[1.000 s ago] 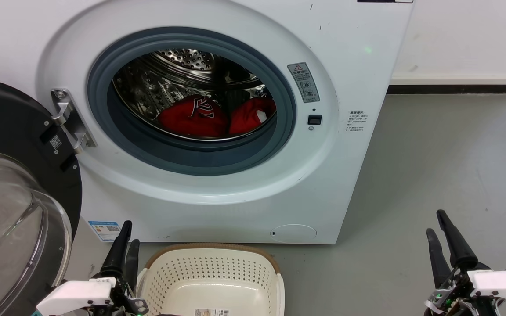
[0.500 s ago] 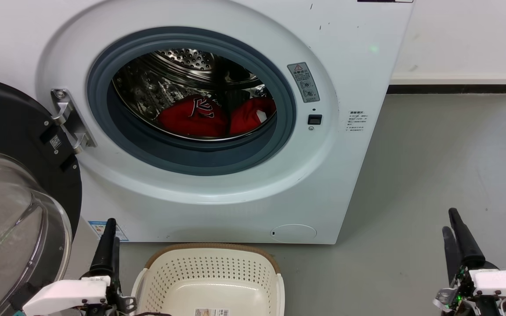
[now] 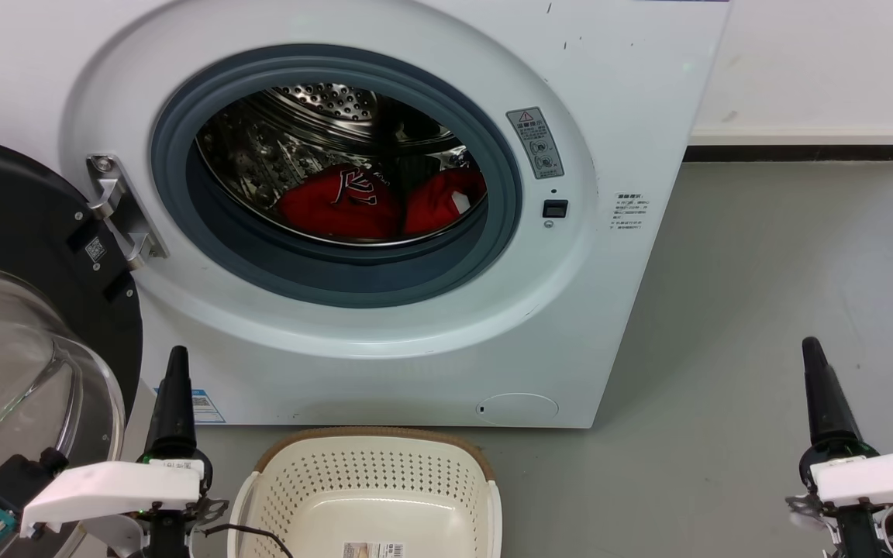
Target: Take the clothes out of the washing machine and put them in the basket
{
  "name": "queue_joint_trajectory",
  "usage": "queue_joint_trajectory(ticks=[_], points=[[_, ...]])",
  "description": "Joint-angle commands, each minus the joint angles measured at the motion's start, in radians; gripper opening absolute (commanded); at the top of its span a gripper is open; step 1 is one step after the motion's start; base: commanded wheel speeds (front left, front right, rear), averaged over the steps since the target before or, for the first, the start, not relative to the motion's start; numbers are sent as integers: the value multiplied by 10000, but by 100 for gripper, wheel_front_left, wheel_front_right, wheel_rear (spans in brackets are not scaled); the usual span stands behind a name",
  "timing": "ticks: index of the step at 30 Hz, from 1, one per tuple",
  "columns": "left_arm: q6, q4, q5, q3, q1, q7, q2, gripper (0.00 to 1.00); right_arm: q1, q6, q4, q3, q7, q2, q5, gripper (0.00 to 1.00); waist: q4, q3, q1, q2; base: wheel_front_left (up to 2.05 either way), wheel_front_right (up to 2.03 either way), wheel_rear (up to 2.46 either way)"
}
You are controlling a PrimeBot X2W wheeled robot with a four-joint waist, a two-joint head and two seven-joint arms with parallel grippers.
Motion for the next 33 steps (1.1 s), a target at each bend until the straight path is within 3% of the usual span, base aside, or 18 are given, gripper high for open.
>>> queue_joint_trajectory(ticks=[1,15,33], points=[[147,-466,514,-44,-77,-115,24,100,-115,0,-412,-4,-124,-61,-773,100,-6,12,0,0,0,0,0],[579,-1401,3117,-564,236,-600,28,100,31,0,-1747,362,-604,-75,-4314,100,-4,57,0,0,0,0,0],[1001,-2036,6251,-1409,417,-1130,32,100,252,0,-2551,821,-1139,-90,-7568,100,12,114,0,0,0,0,0]])
